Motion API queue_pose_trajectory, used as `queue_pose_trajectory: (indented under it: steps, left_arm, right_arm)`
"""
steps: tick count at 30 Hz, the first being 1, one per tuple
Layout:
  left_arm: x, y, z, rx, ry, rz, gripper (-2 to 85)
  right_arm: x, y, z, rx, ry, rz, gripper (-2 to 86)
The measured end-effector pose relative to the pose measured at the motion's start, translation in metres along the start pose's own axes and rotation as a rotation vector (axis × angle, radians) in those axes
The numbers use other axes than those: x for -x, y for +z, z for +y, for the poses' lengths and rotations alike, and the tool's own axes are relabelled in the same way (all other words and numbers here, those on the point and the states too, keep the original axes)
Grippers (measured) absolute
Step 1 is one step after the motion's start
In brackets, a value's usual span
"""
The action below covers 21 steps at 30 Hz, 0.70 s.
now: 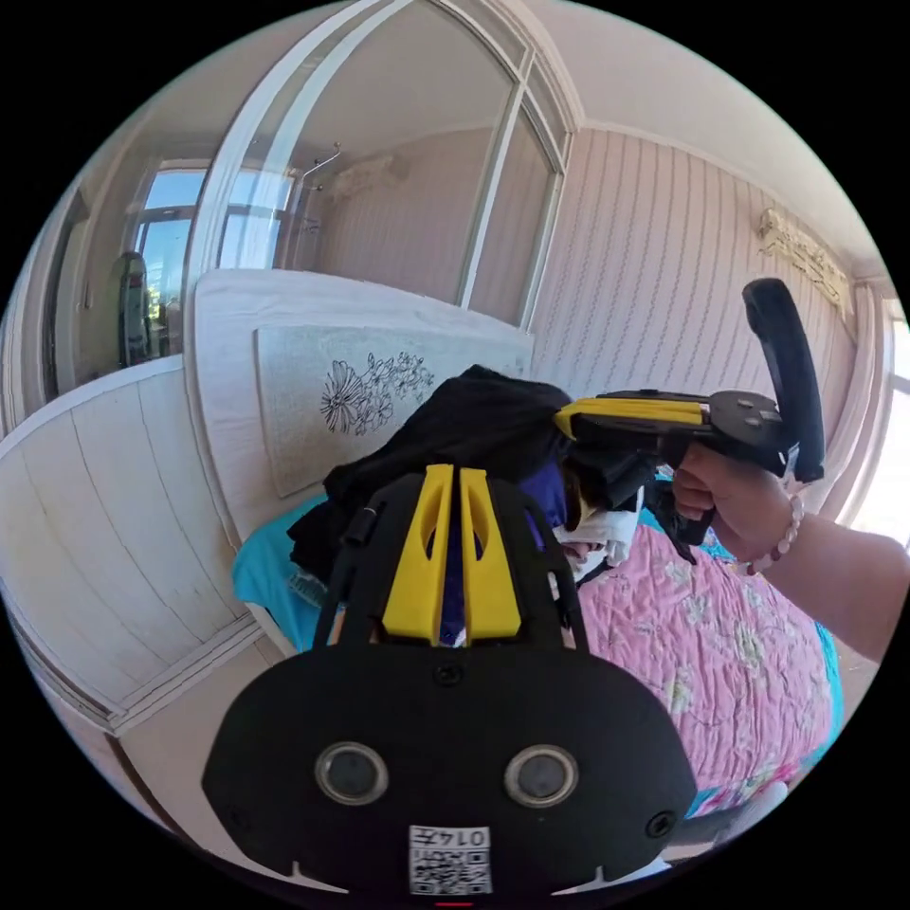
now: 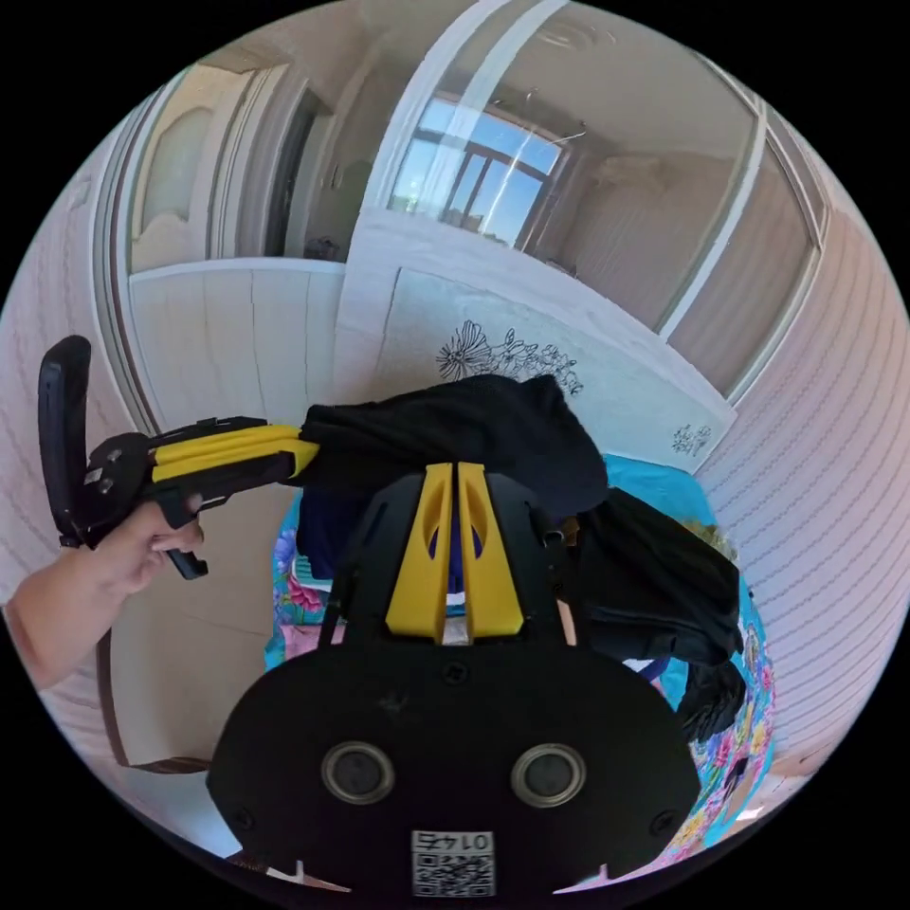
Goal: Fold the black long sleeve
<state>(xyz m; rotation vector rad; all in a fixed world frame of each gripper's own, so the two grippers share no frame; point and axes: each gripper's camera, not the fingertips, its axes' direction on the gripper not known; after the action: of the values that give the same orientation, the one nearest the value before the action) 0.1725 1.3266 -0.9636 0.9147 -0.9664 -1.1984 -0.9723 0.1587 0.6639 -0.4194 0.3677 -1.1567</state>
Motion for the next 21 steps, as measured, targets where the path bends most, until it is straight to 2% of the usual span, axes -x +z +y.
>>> queue_pose_trajectory:
  steps: [4, 5, 7, 9, 11, 13, 15, 17, 21]
  left_arm:
    - [-0.072, -0.024, -0.017, -0.082, 0.138, 0.183, -0.6]
    - [-0.102, -0.029, -0.013, -0.08, 0.199, 0.278, -0.6]
    - [-0.149, -0.031, 0.009, -0.04, 0.264, 0.447, -0.6]
    - [-0.216, -0.018, 0.069, 0.082, 0.295, 0.659, -0.6]
    - [-0.261, 0.004, 0.135, 0.206, 0.279, 0.737, -0.6]
    - [-0.296, 0.034, 0.21, 0.375, 0.262, 0.731, -0.6]
    - [-0.309, 0.069, 0.29, 0.624, 0.131, 0.681, -0.7]
    - [-0.308, 0.079, 0.322, 0.723, 0.084, 0.673, -0.8]
    - [-0.308, 0.09, 0.332, 0.706, 0.146, 0.466, -0.4]
  right_arm:
    - [-0.061, -0.07, 0.047, -0.101, 0.095, 0.036, -0.9]
    - [-0.079, -0.094, 0.073, -0.127, 0.128, 0.033, -0.8]
    - [-0.099, -0.129, 0.127, -0.143, 0.158, 0.055, -0.8]
    - [-0.112, -0.159, 0.196, -0.108, 0.188, 0.081, -0.7]
    - [-0.119, -0.184, 0.309, 0.023, 0.299, 0.079, -0.6]
    - [-0.118, -0.184, 0.405, 0.19, 0.423, 0.05, -0.5]
    - [-0.11, -0.176, 0.498, 0.382, 0.563, 0.041, -0.4]
    - [-0.091, -0.175, 0.589, 0.506, 0.729, 0.005, 0.8]
    - [-0.076, -0.176, 0.643, 0.484, 0.802, -0.042, 5.5]
